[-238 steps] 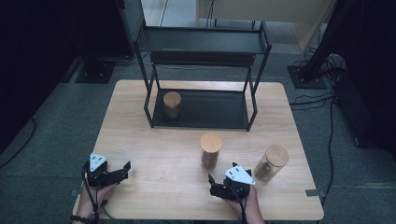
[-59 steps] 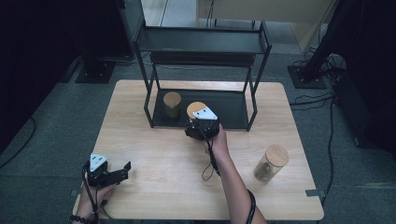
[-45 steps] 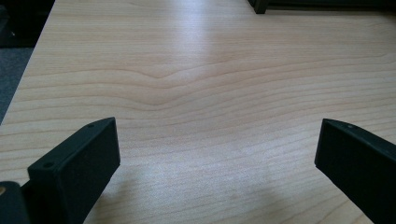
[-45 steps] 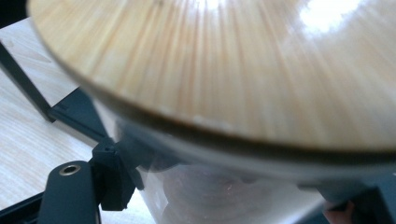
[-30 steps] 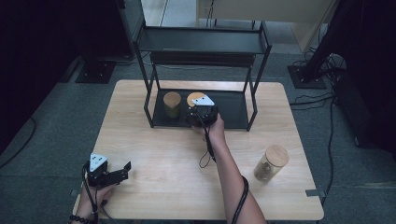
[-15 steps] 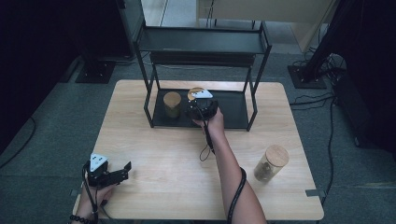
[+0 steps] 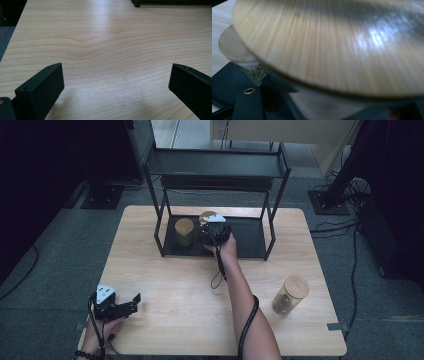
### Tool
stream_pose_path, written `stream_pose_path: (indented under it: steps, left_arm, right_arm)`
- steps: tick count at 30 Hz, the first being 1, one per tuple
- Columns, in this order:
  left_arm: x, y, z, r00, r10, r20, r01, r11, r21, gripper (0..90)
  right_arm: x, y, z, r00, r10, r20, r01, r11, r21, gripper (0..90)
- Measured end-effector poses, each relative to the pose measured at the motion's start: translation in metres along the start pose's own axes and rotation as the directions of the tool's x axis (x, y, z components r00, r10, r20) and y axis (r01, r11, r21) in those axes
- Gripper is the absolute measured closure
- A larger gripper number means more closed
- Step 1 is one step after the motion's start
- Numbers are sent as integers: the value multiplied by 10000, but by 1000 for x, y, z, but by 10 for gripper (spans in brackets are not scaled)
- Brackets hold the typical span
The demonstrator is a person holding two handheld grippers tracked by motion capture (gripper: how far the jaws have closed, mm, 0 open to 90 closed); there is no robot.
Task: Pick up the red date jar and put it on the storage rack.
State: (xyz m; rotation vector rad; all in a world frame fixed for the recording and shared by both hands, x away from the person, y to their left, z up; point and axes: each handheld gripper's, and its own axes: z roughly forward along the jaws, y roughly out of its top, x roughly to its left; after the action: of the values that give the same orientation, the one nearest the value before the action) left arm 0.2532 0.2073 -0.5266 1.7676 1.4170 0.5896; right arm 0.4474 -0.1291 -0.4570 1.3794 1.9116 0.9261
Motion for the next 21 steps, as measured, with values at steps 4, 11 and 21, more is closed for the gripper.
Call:
stream_pose_path:
  steps: [4,11,21]
  left_arm:
    - [0,0,0,10000,26,-18,-26,10000,10,2]
    - [-1,0,0,10000,54,-46,-54,10000,26,2]
    - [0,0,0,10000,45,-11,-44,10000,23,2]
  right_arm:
    - [0,0,5,9995,304,-117,-305,9995,-122,250]
    - [0,1,12,9988,478,-135,-481,9986,-216,254]
    - [1,2,14,9976,643,-269,-650,9976,-246,193]
